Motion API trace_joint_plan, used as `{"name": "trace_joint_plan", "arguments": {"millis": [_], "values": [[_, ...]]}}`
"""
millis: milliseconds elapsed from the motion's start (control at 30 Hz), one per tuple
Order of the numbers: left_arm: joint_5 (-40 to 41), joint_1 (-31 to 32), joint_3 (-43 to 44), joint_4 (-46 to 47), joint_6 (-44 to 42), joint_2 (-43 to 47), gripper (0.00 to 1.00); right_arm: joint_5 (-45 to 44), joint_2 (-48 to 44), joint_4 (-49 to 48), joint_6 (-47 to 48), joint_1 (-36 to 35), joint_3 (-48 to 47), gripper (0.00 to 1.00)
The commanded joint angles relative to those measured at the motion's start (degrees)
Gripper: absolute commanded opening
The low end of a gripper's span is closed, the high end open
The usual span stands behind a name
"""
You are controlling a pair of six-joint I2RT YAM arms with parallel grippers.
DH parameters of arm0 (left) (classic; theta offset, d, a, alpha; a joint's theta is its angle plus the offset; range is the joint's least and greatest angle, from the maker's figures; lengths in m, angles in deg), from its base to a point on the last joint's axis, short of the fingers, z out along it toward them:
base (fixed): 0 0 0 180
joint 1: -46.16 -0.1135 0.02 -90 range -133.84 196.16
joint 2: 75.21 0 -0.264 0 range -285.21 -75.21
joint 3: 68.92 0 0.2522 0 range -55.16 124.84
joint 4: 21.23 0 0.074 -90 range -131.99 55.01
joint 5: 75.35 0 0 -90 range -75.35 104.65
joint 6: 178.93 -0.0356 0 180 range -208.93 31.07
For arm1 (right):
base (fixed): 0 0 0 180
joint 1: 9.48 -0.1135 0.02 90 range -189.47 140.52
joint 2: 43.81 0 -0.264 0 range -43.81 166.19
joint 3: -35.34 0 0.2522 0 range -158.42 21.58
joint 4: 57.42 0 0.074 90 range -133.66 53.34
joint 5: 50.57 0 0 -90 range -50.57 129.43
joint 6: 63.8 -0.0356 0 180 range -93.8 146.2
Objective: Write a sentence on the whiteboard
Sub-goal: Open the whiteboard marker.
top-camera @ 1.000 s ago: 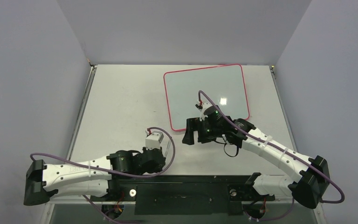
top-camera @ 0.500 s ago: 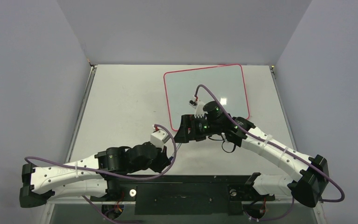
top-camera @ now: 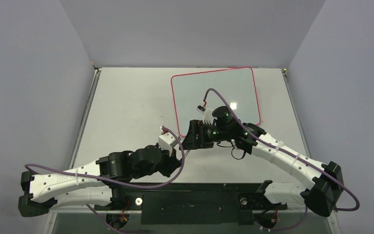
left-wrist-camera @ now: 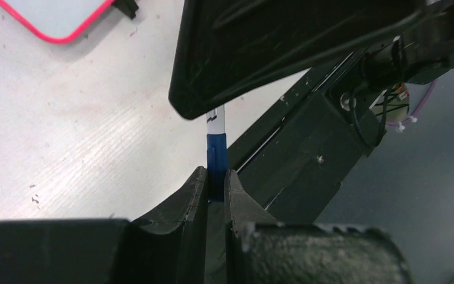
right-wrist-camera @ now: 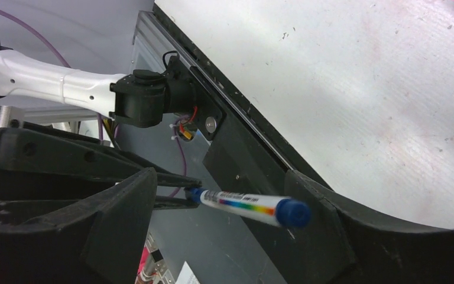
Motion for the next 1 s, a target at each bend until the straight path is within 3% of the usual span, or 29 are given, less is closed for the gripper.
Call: {"name": "trace_joint_plan", "arguments": {"millis": [0,200,400,467,600,767,833,867,900,967], "values": [[2.1,0.2,4.6,5.5,-3.2,0.5,0.00,1.9,-1.6,-4.5,-2.4,-0.4,0.6,0.75],[-0.2,0.2,5.6,6.5,-6.5,-0.8,0.00,3.9,-1.7,-6.0,-3.8,-0.4,0.2,0.67],[-0.6,0.1,6.2,5.8,-9.0,-1.3,0.00,6.8,-3.1,-7.3,-3.9,-0.3,0.8,0.44],[-0.4,0.0,6.4,5.8,-9.4,-1.2,0.00,8.0,-3.6,-7.8,-3.8,-0.1,1.4,0.34],[-0.2,0.0,7.0,5.3,-10.1,-1.5,0.00,9.5,-4.7,-8.1,-3.9,0.1,2.3,0.03],[1.7,0.0,7.6,5.1,-9.8,-1.5,0.00,8.8,-6.6,-8.2,-5.1,0.6,2.6,0.00],[3.1,0.0,7.9,5.1,-8.7,-1.2,0.13,7.0,-7.8,-8.2,-6.1,1.2,2.1,0.00],[4.4,0.0,8.4,4.9,-7.2,-1.0,0.27,4.3,-9.4,-8.2,-7.2,1.6,1.3,0.00],[4.8,-0.1,8.5,4.9,-6.4,-0.8,0.35,3.5,-10.4,-8.3,-7.9,1.9,0.5,0.00],[5.0,-0.1,9.0,5.5,-5.5,-0.7,0.41,0.6,-11.7,-8.3,-8.8,2.4,-0.4,0.00]]}}
